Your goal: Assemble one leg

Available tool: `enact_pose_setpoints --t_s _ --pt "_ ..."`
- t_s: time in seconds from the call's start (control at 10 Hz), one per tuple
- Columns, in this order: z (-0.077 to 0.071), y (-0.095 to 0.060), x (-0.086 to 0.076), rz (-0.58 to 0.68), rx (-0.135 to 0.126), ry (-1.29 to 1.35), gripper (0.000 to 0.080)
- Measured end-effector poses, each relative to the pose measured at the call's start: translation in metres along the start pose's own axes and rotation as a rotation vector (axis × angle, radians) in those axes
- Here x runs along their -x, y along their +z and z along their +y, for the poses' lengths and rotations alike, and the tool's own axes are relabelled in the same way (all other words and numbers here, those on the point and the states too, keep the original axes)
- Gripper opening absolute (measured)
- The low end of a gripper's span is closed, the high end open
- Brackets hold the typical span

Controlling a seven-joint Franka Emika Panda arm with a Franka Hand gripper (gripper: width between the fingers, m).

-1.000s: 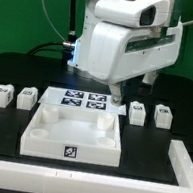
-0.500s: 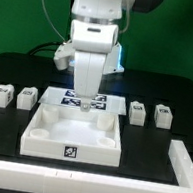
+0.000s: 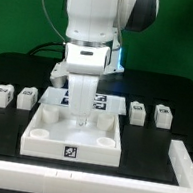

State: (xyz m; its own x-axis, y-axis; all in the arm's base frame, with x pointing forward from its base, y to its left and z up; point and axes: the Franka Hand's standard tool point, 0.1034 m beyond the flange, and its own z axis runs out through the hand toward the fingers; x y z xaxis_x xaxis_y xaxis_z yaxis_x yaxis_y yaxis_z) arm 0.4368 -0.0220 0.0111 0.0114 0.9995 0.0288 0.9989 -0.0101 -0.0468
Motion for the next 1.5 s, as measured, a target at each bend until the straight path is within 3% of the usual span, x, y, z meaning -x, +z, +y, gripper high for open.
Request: enact_pose_setpoints --t_s 0.2,0.3,0.4,0.5,0.7,1.3,1.5 --pt "0.0 0.001 0.0 0.0 -0.001 0.001 0.065" --pt "0.0 0.001 0.0 0.0 -0.001 0.001 0.0566" --pt "0.0 0.001 0.0 0.0 -0.001 0.001 0.0382" --pt "0.0 0.001 0.0 0.0 -0.002 0.001 0.0382" --pt "-0.001 0.001 0.0 0.0 -0.003 0.002 0.0075" --pt "0.003 0.0 0.0 0.001 0.01 0.001 0.006" --pt "0.02 -0.002 -0.017 0.012 0.025 0.002 0.006"
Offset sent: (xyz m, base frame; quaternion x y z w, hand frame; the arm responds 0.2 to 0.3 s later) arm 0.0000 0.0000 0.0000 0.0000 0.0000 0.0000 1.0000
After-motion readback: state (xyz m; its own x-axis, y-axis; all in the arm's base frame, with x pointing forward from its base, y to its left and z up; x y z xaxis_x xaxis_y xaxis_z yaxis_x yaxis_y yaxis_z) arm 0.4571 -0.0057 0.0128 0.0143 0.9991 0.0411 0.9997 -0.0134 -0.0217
